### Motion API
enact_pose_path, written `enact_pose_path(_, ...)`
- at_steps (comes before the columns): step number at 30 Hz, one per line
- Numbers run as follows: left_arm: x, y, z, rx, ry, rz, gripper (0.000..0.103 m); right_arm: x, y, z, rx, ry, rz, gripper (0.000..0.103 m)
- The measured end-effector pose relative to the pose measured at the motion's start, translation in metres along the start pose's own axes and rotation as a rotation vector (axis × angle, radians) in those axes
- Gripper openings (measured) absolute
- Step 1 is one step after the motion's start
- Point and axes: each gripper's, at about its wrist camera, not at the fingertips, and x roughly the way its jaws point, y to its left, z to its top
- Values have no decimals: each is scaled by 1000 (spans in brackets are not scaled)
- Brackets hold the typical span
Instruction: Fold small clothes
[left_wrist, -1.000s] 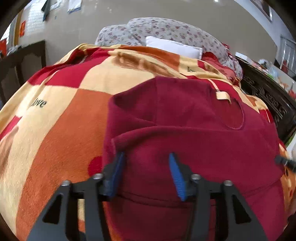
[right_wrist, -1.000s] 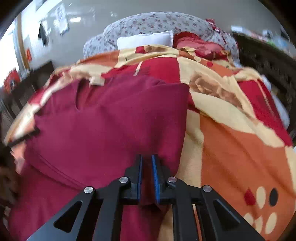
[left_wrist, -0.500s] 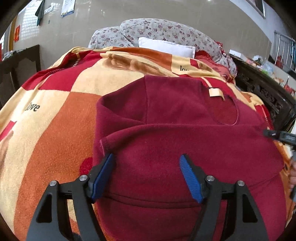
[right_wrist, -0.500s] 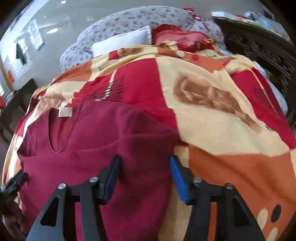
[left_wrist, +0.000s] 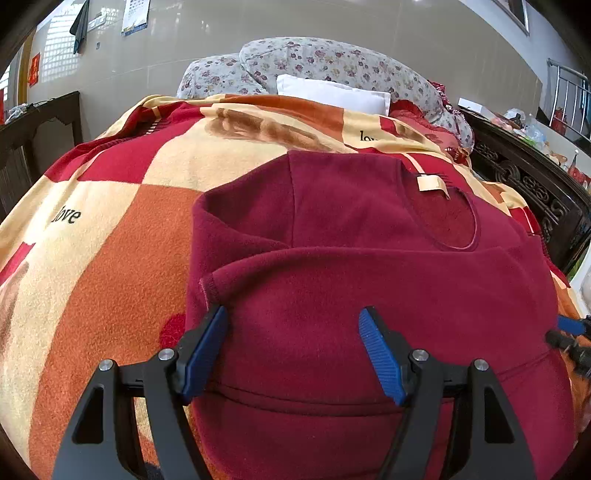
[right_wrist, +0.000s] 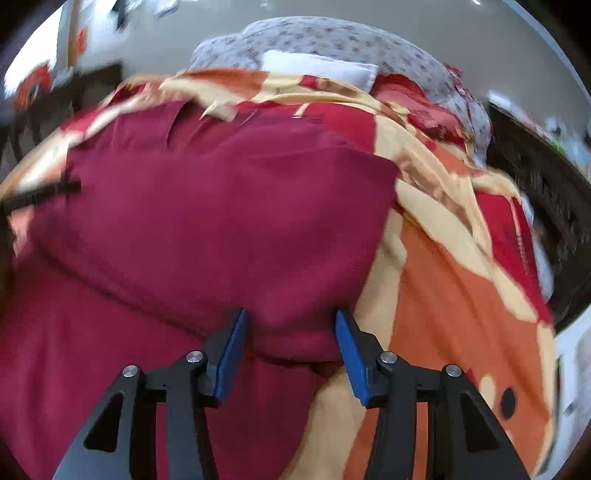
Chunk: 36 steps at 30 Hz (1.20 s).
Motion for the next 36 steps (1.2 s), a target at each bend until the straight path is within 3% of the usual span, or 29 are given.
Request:
enact_pose_path(3, 1, 0, 1, 4, 1, 8, 72, -23, -13, 9, 113, -56, 45, 47)
enact_pose_path(6, 2, -1, 1, 10, 3, 15, 72, -44, 0, 10, 114, -140, 114, 47)
enact_pose_path(8, 2, -1, 1, 7, 3, 11, 72, -36, 14, 12, 63, -126, 101, 47)
enact_pose_path(11, 2, -2, 1, 9, 5, 15, 73, 6, 20, -3, 52, 3, 71, 46)
enact_pose_path(12, 2, -3, 1, 13, 5, 18, 73, 6, 15, -8, 76, -57, 96, 46)
enact_pose_path(16, 3, -7, 0, 30, 11, 28, 76, 3, 9, -16, 106, -95, 126, 46)
enact_pose_path(36, 1, -8, 0, 29, 11, 26, 78, 1, 12, -17, 87, -81, 104, 47)
